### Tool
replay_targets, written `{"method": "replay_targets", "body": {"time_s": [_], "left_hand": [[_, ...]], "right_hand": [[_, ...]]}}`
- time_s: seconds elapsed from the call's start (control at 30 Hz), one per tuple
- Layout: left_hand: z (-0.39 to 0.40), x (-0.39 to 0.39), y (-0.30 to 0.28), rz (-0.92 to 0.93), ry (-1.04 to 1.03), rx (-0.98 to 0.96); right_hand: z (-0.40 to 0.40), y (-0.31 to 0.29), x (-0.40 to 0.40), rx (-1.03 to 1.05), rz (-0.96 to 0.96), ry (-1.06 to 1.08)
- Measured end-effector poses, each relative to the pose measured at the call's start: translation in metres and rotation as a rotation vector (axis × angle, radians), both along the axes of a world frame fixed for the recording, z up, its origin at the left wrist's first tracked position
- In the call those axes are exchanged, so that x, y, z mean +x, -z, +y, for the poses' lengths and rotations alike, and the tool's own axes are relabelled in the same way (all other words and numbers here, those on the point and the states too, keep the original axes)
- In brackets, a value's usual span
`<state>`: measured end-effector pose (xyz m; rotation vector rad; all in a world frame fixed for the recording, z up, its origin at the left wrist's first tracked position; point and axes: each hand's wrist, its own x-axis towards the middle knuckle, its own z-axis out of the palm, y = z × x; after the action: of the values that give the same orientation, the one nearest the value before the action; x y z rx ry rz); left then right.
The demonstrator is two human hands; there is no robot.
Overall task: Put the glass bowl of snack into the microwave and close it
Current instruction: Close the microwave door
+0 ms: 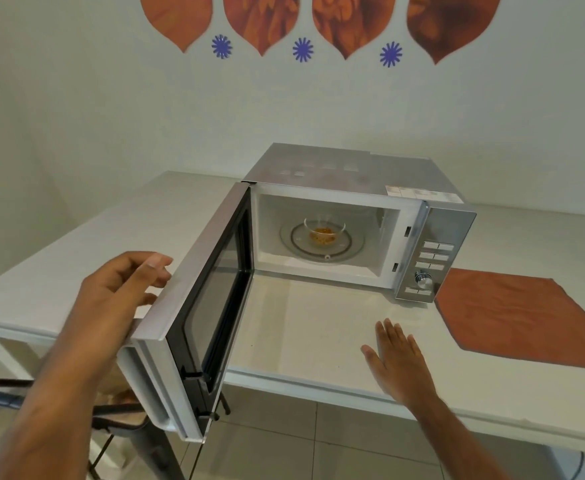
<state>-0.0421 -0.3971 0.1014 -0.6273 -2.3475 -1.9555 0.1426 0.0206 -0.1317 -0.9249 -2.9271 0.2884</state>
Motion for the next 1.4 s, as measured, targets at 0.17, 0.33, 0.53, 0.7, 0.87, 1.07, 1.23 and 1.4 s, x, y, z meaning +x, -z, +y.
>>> {"method": "replay_targets", "body": {"time_s": [0.17,0.33,0.53,0.7,0.87,1.07,1.23,1.4], "left_hand": [[0.011,0.005,0.007,-0.076,0.074,0.170],[0.033,0.025,0.010,-0.074,0.146,0.139],[0.062,0.051,0.022,-0.061,0.232,0.123],[0.086,0.072,0.039,-0.087,0.333,0.136],[0.105,0.088,0.059,-0.140,0.489,0.142],[0.141,0.095,0.068,-0.175,0.609,0.129],[0.172,0.093,0.069,-0.220,0.692,0.125],[0.211,0.091,0.070,-0.189,0.727,0.090]], "right_hand": [[0.001,-0.003,0.000,-0.003,0.001,0.001],[0.000,-0.005,0.000,0.003,-0.008,-0.013],[0.000,-0.008,0.002,-0.006,-0.001,-0.023],[0.000,-0.007,0.003,-0.044,0.056,-0.003],[0.006,-0.006,0.007,-0.103,0.048,-0.036],[0.010,-0.008,0.010,-0.152,0.040,-0.061],[0.012,-0.015,0.014,-0.378,0.254,0.030],[0.020,-0.034,0.018,-0.628,0.460,0.164]]}}
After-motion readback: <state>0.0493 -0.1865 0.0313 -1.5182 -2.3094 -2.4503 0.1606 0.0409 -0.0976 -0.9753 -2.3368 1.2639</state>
